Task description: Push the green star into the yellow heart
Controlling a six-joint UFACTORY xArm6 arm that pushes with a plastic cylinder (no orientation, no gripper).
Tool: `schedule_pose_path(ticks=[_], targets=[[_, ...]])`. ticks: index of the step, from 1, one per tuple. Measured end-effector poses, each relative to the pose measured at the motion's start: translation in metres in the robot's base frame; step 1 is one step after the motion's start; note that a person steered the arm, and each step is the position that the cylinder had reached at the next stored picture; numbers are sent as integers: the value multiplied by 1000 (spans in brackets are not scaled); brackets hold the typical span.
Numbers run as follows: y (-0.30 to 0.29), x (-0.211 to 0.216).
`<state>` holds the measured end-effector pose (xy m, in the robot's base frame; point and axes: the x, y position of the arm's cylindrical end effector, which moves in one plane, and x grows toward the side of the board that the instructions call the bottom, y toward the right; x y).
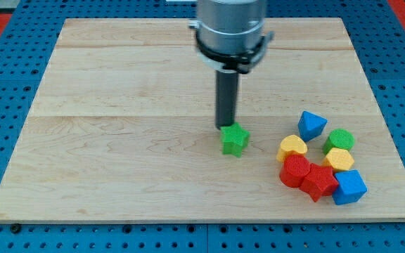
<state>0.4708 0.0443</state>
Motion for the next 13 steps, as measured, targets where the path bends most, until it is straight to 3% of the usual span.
schedule_pose_path(ticks=[2,3,10,11,12,13], targets=[[-91,6],[-96,16],[24,18],[12,18],[-44,19],[-86,51]])
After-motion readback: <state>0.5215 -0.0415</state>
